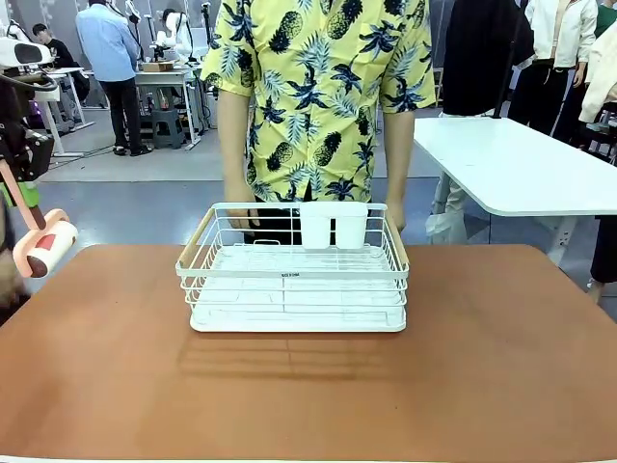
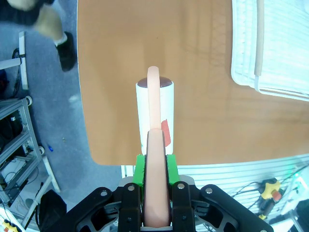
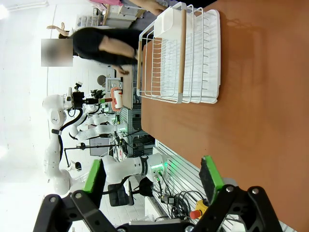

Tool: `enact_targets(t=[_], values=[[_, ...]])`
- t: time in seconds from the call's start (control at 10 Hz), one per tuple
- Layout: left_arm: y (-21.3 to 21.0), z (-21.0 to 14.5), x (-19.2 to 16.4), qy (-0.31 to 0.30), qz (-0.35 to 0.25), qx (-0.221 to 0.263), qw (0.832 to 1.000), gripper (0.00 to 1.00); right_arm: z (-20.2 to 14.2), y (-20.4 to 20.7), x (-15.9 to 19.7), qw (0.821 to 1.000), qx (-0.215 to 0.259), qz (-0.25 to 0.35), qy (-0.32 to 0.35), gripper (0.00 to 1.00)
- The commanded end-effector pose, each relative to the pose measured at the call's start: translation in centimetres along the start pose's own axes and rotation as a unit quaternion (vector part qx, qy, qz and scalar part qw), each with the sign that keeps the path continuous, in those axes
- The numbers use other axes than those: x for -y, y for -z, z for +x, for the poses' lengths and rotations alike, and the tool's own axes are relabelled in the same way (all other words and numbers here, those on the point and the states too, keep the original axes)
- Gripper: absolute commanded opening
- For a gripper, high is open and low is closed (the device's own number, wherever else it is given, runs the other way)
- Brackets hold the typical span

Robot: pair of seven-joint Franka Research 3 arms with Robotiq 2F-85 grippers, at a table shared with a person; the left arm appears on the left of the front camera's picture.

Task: Clean the table.
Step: Place the Lint Roller down when the Dish drying rack is positioned in the middle of the table.

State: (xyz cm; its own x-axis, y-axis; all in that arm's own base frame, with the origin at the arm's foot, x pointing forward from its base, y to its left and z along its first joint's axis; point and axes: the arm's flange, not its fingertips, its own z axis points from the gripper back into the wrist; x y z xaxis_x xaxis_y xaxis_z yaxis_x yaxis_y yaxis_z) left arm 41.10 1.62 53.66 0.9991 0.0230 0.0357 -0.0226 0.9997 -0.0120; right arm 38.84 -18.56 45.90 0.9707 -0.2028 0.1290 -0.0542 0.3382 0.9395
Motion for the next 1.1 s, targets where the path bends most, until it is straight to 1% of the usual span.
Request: enact_targets(t=[0.0, 0.7, 0.8, 0.9, 1.0], values=[[-0.2, 0.0, 0.0, 0.0, 0.003, 0.001, 1.0, 0.21, 0.0, -0.1, -0.4, 1.0, 0.001, 0.003, 0.001, 1.0], [0.0, 0.0, 0.0, 0.0, 0.0, 0.0, 1.0, 0.21, 0.0, -0.1, -0.4, 1.0, 0.001, 0.003, 0.001, 1.0], [-0.5, 0.2, 0.3, -0.024, -0.02, -0.002, 1.0, 0.21, 0.0, -0.1, -0.4, 1.0, 0.001, 0.003, 0.001, 1.0], [-0.9, 0.9, 0.6, -0.117, -0.022, 0.01, 0.993, 0.21, 0.0, -0.1, -0.4, 1.0, 0.001, 0.003, 0.001, 1.0], [-1.4, 1.5, 0.9, -0.18, -0.049, -0.003, 0.982, 0.21, 0.0, -0.1, -0.4, 1.0, 0.001, 0.003, 0.001, 1.0]])
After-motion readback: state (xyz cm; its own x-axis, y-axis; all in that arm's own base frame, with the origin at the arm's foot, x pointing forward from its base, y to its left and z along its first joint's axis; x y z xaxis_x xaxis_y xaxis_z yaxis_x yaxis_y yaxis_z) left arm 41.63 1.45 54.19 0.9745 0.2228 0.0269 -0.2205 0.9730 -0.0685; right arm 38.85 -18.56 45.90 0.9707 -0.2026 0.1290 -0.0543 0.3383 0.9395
